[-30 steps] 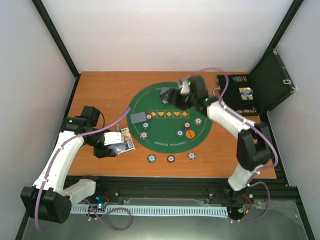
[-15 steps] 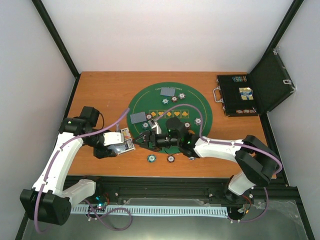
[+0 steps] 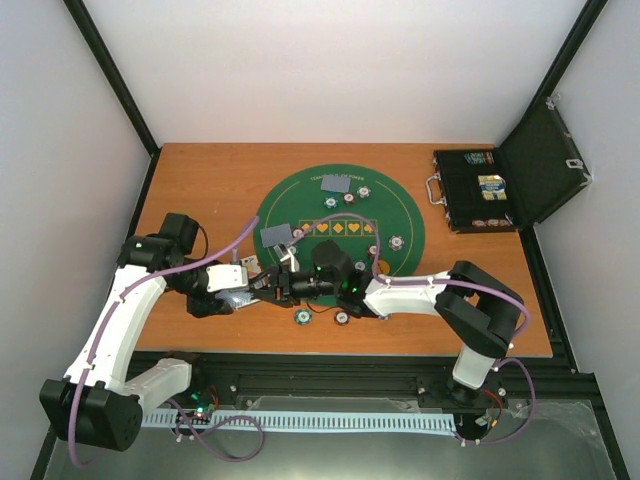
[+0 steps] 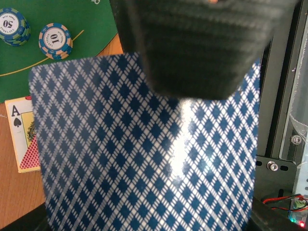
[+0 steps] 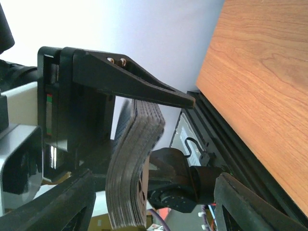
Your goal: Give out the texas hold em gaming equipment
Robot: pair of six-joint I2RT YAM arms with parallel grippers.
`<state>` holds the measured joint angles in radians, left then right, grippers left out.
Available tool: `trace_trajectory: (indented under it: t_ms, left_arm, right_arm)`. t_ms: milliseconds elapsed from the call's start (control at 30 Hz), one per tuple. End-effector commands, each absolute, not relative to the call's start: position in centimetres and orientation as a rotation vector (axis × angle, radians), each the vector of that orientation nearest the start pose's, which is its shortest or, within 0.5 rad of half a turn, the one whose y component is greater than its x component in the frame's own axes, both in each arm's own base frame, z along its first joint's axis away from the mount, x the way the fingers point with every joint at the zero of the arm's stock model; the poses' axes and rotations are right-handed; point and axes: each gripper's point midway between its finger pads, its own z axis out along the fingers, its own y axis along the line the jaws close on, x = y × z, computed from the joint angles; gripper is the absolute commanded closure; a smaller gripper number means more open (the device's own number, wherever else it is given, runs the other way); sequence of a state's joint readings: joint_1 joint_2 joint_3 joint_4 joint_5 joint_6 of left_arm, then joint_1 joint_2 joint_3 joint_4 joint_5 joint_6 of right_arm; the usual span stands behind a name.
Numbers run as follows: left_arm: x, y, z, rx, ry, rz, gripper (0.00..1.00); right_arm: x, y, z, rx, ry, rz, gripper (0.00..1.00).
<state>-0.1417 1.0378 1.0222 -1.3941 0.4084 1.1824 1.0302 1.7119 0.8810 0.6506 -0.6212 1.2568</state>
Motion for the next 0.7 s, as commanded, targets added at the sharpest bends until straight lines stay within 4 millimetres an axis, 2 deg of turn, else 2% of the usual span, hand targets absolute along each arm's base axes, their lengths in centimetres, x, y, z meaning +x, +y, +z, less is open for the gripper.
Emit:
trace_trajectory:
  t_ms: [0, 133, 267, 533, 667]
  left_arm:
    - [15.8, -9.5, 18.2, 1.739, 2.112, -0.381, 0.87]
    - [15.8, -9.4, 18.0, 1.745, 2.110, -0.380, 0.87]
    - [15.8, -9.4, 18.1, 1.750, 2.102, -0.369, 0.87]
    - [15.8, -9.4, 17.9, 1.754, 2.091, -0.361, 0.85]
    - [15.8, -9.5, 17.5, 1.743, 2.096, -0.374, 0.83]
  right_arm:
    - [15.9, 47.5, 22.0, -0.364, 2.188, 2.083, 0.34]
    - [15.9, 48.3, 22.1, -0.364, 2.177, 2.113, 0.38]
    - [15.9, 49.2, 21.3, -0.355, 2.205, 2.128, 0.45]
    - [15.5, 50.1, 20.5, -0.357, 2.223, 2.167, 0.83]
    - [15.3, 49.8, 20.0, -0.348, 2.230, 2.171, 0.90]
